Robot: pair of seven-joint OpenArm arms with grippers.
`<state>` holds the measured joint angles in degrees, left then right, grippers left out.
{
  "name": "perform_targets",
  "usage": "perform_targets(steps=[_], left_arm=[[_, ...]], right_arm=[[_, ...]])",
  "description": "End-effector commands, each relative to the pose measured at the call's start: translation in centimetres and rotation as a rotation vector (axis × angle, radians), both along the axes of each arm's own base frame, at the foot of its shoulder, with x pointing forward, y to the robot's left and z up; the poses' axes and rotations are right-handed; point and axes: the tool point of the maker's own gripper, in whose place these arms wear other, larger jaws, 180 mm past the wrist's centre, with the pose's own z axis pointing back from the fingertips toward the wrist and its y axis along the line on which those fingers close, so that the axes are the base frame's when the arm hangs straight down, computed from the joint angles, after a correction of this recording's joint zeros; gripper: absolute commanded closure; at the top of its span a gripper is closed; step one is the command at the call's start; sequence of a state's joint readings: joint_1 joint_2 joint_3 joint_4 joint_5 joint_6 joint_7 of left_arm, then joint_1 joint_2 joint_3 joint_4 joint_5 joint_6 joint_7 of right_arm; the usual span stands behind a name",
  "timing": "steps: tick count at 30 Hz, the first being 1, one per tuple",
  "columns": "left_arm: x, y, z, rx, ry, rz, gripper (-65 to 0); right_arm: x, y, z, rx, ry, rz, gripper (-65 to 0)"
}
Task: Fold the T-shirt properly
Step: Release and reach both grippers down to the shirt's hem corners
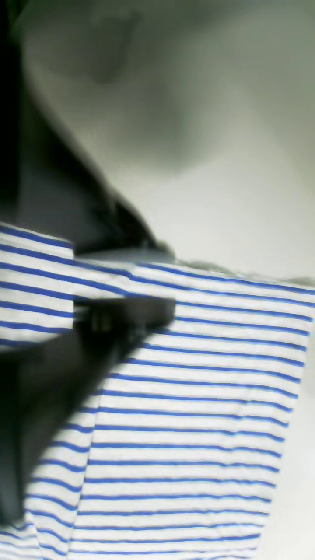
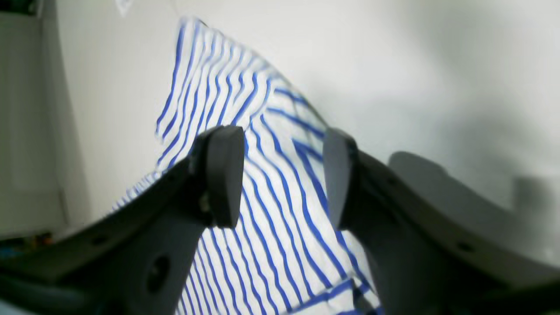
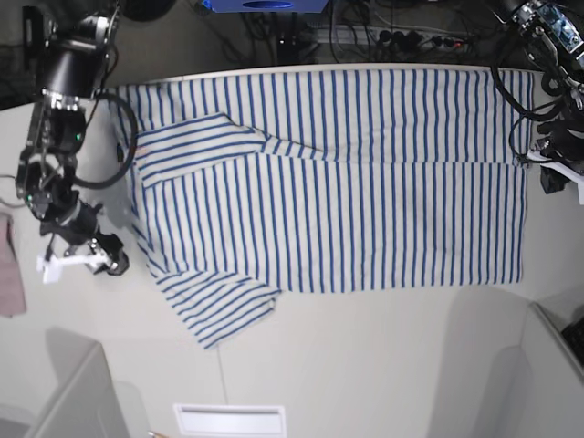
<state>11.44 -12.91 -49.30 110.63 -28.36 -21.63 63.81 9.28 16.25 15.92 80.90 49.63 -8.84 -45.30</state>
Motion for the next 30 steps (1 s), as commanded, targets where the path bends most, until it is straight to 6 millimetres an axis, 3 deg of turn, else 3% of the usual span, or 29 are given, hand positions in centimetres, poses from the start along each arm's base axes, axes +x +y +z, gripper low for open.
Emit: perform_targets(steps=[1, 8, 12, 16, 19, 24, 30], left_arm=[[0.6, 0.3, 1.2, 0.029, -0.030, -0.005, 0.0], [0.8, 0.5, 1.5, 0.032, -0.026, 0.002, 0.0], [0.6, 0.5, 1.2, 0.032, -0.017, 0.002, 0.0], [0.5, 0.5, 1.2, 0.034, -0.014, 0.002, 0.0], [0.5, 0.5, 1.2, 0.033, -0.013, 0.002, 0.0], [0.5, 0.6, 1.2, 0.033, -0.014, 0.004, 0.0], [0.5, 0.6, 1.0, 0.031, -0.009, 0.002, 0.0]], right_arm=[[2.4, -1.0, 2.1, -0.048, -0.068, 0.019, -29.6], [8.6, -2.0, -0.5, -0.164, -0.032, 0.146, -33.0], [10.5, -0.9, -2.4, -0.138, -0.012, 0.213, -41.3], [11.0, 0.7, -3.7, -0.148, -0.038, 0.290, -44.0], [10.7, 3.3, -4.9, -0.144, -0.033, 0.340, -44.0], [10.6, 5.7, -5.6, -0.162, -0.019, 0.402, -43.8], [10.3, 6.6, -6.3, -0.196, -0.004, 0.437, -43.2]])
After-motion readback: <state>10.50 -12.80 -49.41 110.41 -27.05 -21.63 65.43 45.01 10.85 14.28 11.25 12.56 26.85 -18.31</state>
